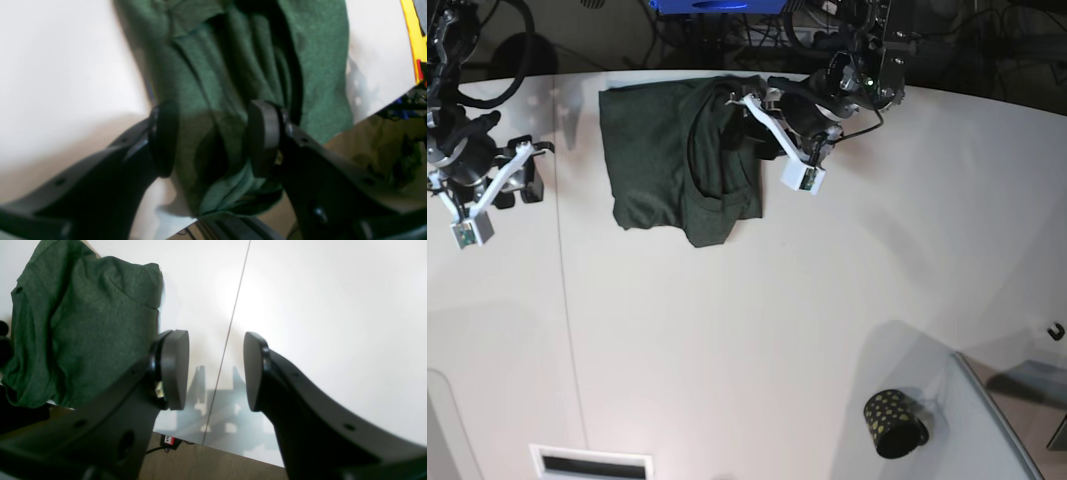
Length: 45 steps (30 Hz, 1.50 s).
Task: Layout the t-shirt on the table in an organized manner, then fold the t-shirt properly
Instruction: 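Tuck the loose fabric edge with the left gripper into the bundle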
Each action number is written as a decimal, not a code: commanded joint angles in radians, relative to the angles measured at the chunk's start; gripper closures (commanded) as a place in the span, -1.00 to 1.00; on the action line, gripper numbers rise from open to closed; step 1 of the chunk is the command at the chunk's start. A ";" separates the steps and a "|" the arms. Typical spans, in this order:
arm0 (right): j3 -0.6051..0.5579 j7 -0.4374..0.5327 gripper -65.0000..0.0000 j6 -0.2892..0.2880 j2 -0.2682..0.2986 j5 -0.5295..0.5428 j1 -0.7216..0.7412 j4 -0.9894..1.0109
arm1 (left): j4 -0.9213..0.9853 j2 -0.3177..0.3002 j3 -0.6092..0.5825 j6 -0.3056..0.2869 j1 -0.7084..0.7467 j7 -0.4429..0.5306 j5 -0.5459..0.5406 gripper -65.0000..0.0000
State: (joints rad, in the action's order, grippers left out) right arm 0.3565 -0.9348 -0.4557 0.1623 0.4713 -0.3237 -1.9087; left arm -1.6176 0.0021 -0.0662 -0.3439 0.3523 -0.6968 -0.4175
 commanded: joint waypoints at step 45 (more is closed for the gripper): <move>-0.804 0.095 0.23 -0.120 -0.057 -0.665 0.004 -0.042 | -0.077 -0.201 0.718 0.147 0.232 0.015 -0.007 1.00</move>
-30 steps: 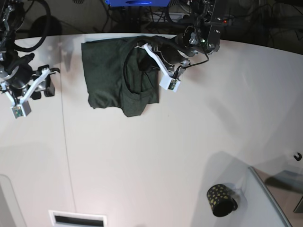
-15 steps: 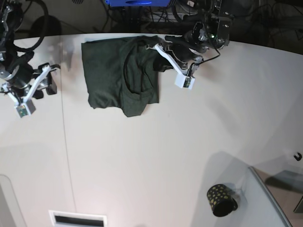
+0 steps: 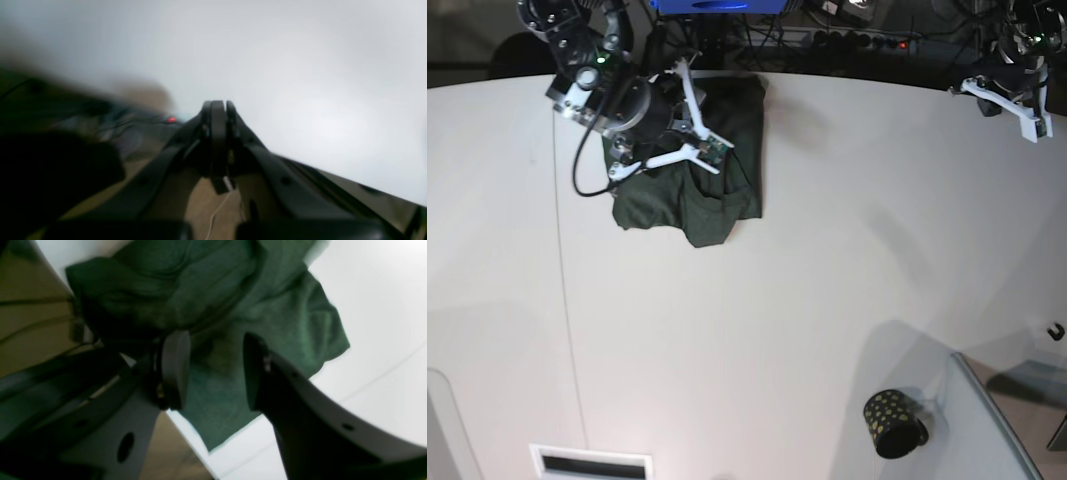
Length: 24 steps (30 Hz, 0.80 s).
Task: Layout the t-shirt on the table in an organized manner, then fold the t-shirt properly
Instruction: 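Tuck the loose fabric edge with the left gripper into the bundle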
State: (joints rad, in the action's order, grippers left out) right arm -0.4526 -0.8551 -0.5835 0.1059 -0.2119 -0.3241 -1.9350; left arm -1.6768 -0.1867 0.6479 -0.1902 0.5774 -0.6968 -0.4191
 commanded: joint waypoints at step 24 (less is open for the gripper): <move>0.196 0.021 0.25 0.133 -0.038 -0.005 0.041 -0.004 | -0.115 0.039 -0.293 -0.021 0.011 0.012 -0.195 0.35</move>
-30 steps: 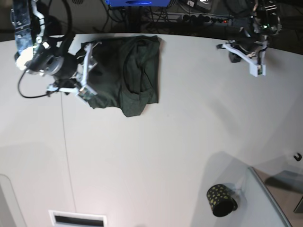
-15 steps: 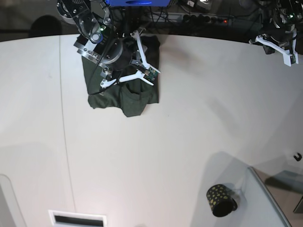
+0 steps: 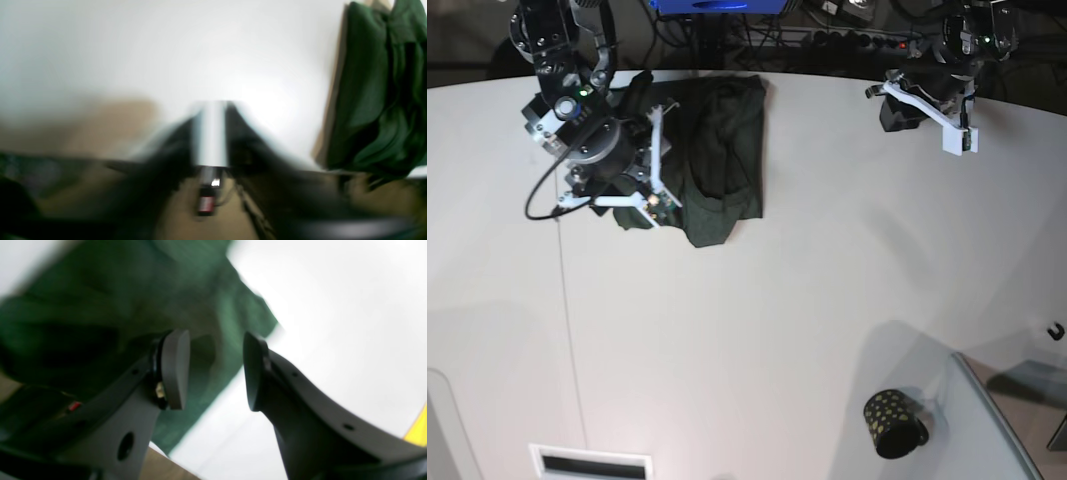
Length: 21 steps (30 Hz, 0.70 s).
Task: Layout the t-shirt on the table in an organized manner, then fold the t-shirt properly
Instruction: 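Tuck the loose fabric edge with the left gripper into the bundle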
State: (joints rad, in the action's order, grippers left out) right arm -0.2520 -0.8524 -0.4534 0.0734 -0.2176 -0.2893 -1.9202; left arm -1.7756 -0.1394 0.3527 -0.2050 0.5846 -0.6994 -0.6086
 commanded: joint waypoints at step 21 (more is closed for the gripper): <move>0.359 0.083 0.25 0.000 0.078 0.264 -0.024 0.005 | 0.423 0.080 -0.401 -0.256 -0.334 0.019 -0.110 -1.00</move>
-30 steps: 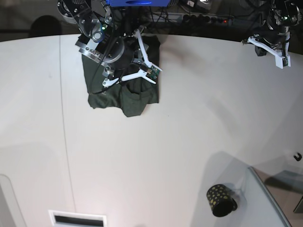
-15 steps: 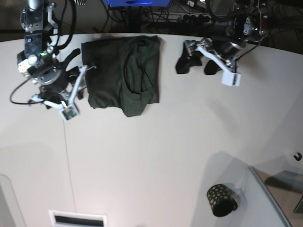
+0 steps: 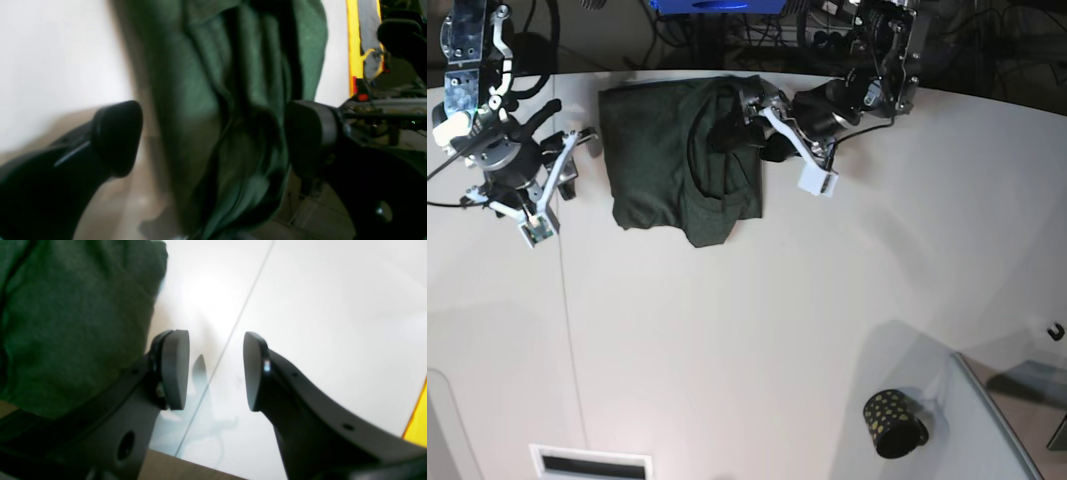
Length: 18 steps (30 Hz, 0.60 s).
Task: Layout the t-shirt on the table in an organized manner, then fold the t-shirt properly
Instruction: 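Tuck the loose fabric edge with the left gripper into the bundle, then press and flatten the folded bundle with the left gripper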
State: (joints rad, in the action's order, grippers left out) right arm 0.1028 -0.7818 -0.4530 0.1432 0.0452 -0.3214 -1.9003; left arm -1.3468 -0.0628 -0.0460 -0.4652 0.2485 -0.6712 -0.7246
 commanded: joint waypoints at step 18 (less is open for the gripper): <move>0.183 0.014 0.25 0.000 0.008 0.003 0.014 -0.015 | 0.249 -0.015 -0.157 0.012 -0.188 -0.009 0.007 1.00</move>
State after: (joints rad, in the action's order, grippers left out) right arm 0.2821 -0.7864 -0.4530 0.1432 0.0456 -0.3138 -1.8999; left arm -1.0981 -0.0624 -0.2081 -0.4755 0.0673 -0.6792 -0.7307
